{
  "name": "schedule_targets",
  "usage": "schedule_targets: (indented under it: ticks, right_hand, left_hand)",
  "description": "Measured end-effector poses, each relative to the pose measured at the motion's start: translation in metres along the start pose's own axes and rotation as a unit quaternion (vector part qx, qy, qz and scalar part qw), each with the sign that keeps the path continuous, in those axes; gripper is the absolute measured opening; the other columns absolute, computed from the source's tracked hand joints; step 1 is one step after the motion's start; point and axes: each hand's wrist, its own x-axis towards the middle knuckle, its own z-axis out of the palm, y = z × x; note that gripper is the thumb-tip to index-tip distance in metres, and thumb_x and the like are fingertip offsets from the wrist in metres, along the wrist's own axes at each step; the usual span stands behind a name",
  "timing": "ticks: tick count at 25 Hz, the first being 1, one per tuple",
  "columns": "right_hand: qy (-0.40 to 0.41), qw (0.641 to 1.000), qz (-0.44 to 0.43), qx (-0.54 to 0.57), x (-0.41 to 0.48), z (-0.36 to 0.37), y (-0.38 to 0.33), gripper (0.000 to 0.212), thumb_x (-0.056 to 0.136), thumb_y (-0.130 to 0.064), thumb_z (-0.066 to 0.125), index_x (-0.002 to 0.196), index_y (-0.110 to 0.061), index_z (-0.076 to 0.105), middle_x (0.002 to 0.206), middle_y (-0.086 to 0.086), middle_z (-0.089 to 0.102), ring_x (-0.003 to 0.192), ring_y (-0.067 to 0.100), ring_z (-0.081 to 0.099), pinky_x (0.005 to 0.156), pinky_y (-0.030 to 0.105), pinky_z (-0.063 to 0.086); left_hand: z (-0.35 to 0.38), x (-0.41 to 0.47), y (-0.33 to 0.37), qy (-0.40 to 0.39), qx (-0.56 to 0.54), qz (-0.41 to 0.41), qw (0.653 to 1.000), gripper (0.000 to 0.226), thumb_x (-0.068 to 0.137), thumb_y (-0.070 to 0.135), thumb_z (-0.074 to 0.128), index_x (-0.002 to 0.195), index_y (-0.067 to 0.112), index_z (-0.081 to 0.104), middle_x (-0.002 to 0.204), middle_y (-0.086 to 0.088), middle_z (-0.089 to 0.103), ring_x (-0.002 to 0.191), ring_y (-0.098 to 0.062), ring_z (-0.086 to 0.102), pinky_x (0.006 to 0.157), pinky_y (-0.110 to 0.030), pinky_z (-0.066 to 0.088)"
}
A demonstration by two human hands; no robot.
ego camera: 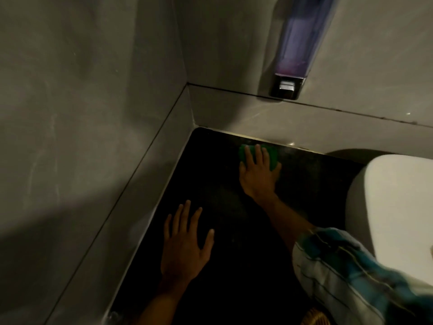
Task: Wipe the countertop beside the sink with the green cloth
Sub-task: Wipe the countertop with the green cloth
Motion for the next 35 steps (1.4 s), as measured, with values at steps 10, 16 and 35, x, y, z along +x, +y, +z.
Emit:
schedule_targets:
  ticks: [10,16,35]
  right_hand:
    - [-0.066,0.98,-0.185,-0.032,0.057,0.017,-0.079,0.051,0.099,-0.041,0.033,0.149,-0.032,0.025,0.16,0.003,0.02,0.147,0.025,0.014,0.11,0.062,0.013]
    - [-0.041,0.958,-0.278,-0.052,-0.041,0.006,0.005,0.052,0.096,-0.044,0.031,0.148,-0.038,0.023,0.161,0.0,0.019,0.148,0.02,0.016,0.11,0.057,0.019]
    - [-0.096,0.948,-0.292,-0.08,-0.266,-0.004,-0.003,0.055,0.087,-0.042,0.05,0.142,-0.036,0.041,0.153,0.0,0.041,0.142,0.021,0.035,0.108,0.06,0.029]
  left_hand:
    - [0.004,0.002,-0.005,-0.001,-0.003,0.005,1.0,0.058,0.092,0.062,0.031,0.143,0.034,0.032,0.161,0.001,0.024,0.15,-0.018,0.014,0.121,-0.043,0.007]
    - [0.001,0.0,-0.004,-0.002,0.0,0.003,1.0,0.062,0.091,0.059,0.034,0.142,0.026,0.038,0.16,-0.003,0.026,0.149,-0.02,0.017,0.122,-0.048,0.013]
    - [-0.029,-0.148,-0.022,0.087,-0.072,-0.127,0.985,0.06,0.101,0.038,0.019,0.136,-0.002,0.047,0.146,-0.023,0.045,0.138,-0.039,0.039,0.112,-0.054,0.034]
